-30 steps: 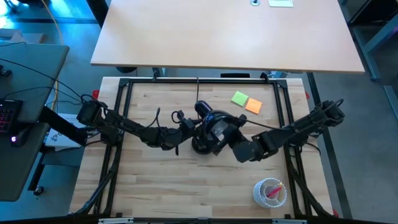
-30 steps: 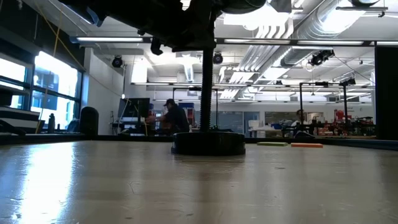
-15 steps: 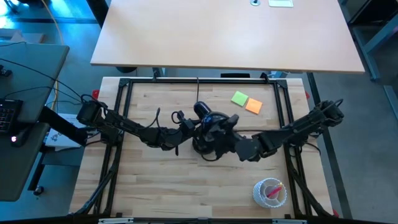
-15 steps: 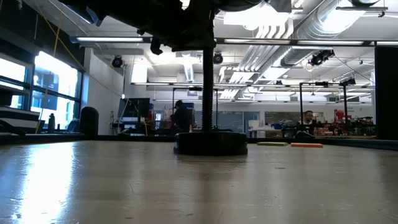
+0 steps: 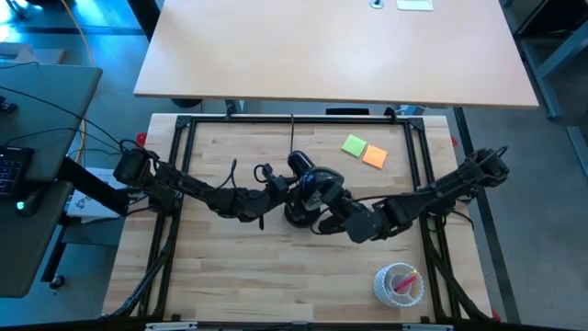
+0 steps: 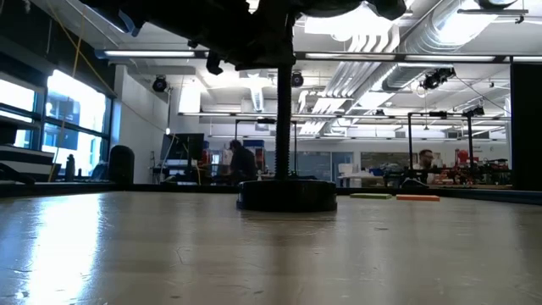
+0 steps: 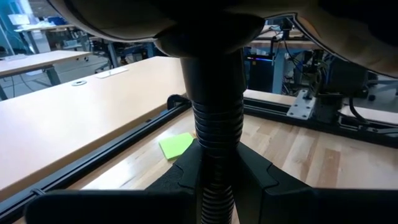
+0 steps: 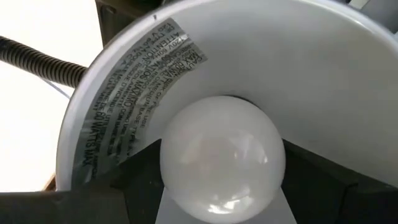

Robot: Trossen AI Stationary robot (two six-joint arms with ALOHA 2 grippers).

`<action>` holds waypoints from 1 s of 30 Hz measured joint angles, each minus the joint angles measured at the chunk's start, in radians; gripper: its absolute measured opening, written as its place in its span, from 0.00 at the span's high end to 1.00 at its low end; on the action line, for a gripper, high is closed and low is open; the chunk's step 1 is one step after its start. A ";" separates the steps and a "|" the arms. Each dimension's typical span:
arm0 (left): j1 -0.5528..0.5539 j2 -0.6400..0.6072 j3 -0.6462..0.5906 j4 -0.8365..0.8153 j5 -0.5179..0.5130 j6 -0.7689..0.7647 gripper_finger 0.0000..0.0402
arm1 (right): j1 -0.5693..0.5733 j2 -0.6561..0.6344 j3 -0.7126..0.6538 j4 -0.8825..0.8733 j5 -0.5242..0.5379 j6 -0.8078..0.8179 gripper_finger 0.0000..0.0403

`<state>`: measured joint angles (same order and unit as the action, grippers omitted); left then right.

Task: Screw lightbulb
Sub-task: Remove the white lightbulb from the black lamp

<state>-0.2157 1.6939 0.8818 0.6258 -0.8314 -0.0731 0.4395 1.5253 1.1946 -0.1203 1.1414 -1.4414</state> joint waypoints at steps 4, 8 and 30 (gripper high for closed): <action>0.000 0.000 0.000 0.000 0.000 -0.001 0.89 | 0.010 0.000 0.000 -0.003 0.011 0.041 0.33; 0.000 0.000 0.000 0.000 0.000 0.000 0.89 | 0.019 0.001 -0.002 -0.004 0.039 0.103 0.33; 0.000 0.000 -0.002 0.002 -0.008 -0.005 0.89 | 0.078 0.001 -0.003 0.004 -0.007 0.485 0.23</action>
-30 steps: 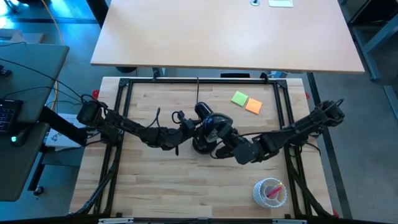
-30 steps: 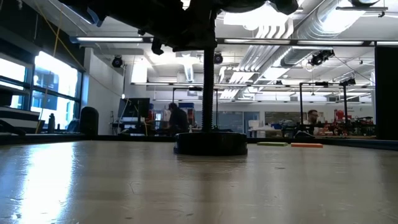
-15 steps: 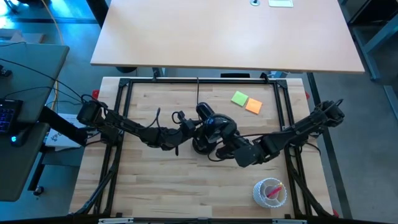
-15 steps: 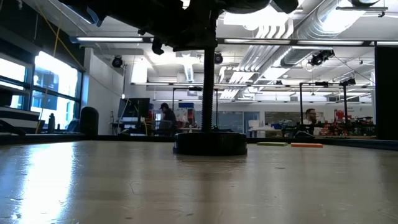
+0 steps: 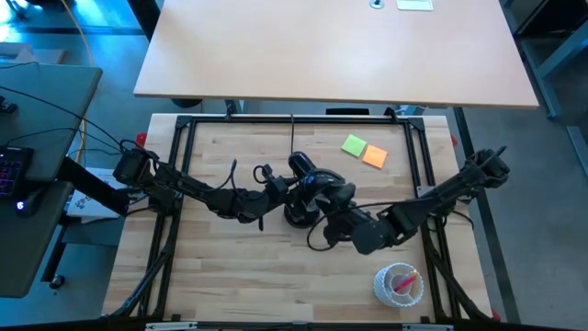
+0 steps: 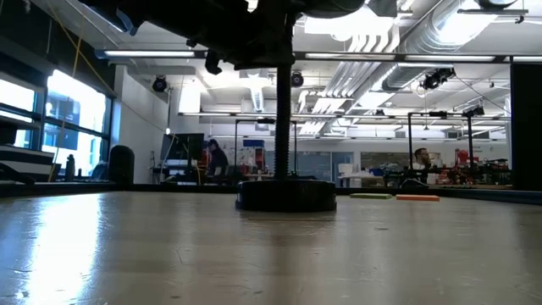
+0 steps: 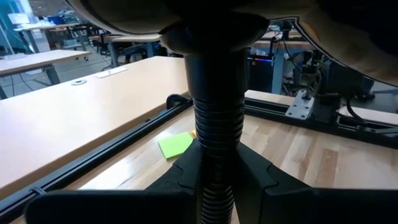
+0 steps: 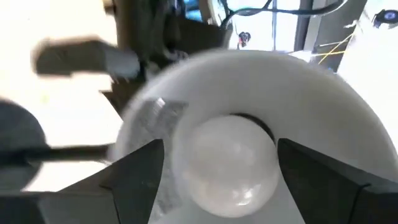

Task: Screw lightbulb
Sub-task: Remove the white lightbulb from the black lamp

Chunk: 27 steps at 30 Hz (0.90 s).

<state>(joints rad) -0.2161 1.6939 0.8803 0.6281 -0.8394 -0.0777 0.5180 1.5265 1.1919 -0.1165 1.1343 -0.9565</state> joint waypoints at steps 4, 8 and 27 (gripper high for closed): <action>0.000 0.000 0.000 0.003 -0.006 -0.004 0.89 | 0.033 0.000 0.000 0.000 0.010 0.197 0.23; 0.001 0.000 0.000 0.003 -0.008 -0.010 0.89 | 0.048 0.000 0.000 0.005 0.052 0.626 0.23; 0.000 0.000 0.000 0.004 -0.011 -0.012 0.89 | -0.069 0.000 0.000 -0.014 0.075 1.295 0.23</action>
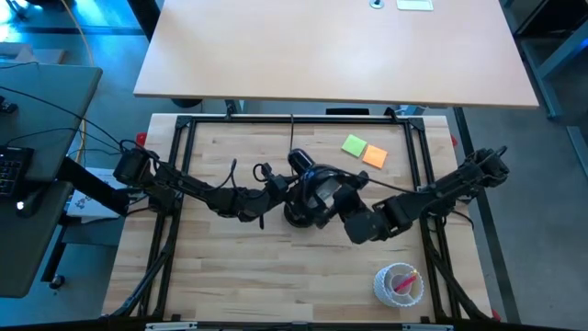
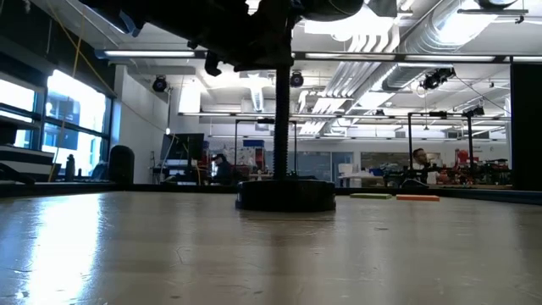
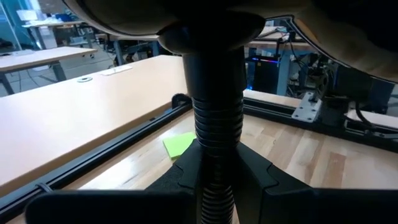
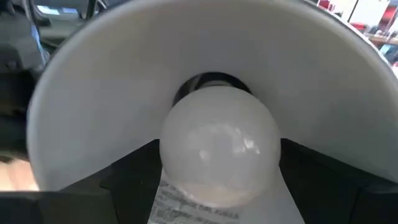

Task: Screw lightbulb
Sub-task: Remove the white lightbulb from the black lamp

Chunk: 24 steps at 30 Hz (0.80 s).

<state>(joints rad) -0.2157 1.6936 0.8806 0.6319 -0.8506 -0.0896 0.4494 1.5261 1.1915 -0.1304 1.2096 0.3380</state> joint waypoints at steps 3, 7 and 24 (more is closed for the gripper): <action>0.000 0.000 0.000 0.001 0.005 0.004 0.89 | -0.018 0.000 0.000 0.010 0.000 -0.067 0.23; 0.000 0.000 0.000 0.001 0.004 0.005 0.89 | -0.026 0.000 0.000 0.022 -0.032 -0.214 0.24; -0.001 0.000 0.000 -0.002 0.003 0.013 0.89 | -0.010 0.000 0.000 0.041 -0.034 -1.442 0.35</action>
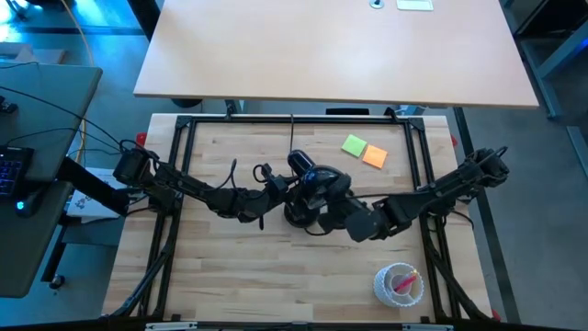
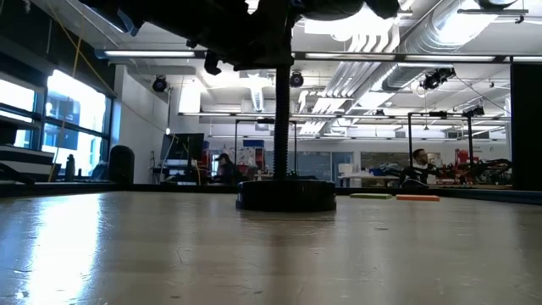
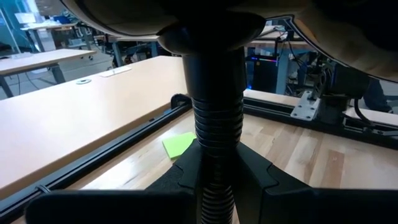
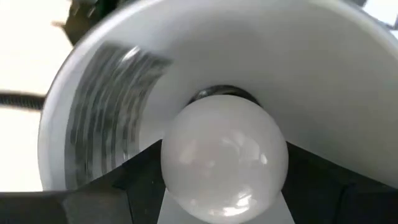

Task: Screw lightbulb
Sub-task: Remove the white lightbulb from the black lamp

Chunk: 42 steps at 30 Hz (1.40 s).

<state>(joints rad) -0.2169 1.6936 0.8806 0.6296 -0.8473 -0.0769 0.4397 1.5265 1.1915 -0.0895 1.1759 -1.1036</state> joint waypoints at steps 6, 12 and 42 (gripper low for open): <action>0.000 0.000 0.000 -0.003 0.000 0.000 0.89 | 0.001 0.000 0.001 -0.044 0.003 -0.279 0.35; 0.001 -0.021 0.002 -0.053 0.011 0.000 0.89 | 0.018 -0.002 0.003 -0.084 0.002 -0.285 0.36; 0.002 -0.066 0.000 -0.155 -0.021 -0.034 0.89 | 0.150 0.000 0.000 -0.105 0.088 1.364 0.24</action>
<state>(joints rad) -0.2153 1.6276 0.8807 0.4744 -0.8686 -0.1110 0.5893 1.5269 1.1915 -0.1949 1.2638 0.2602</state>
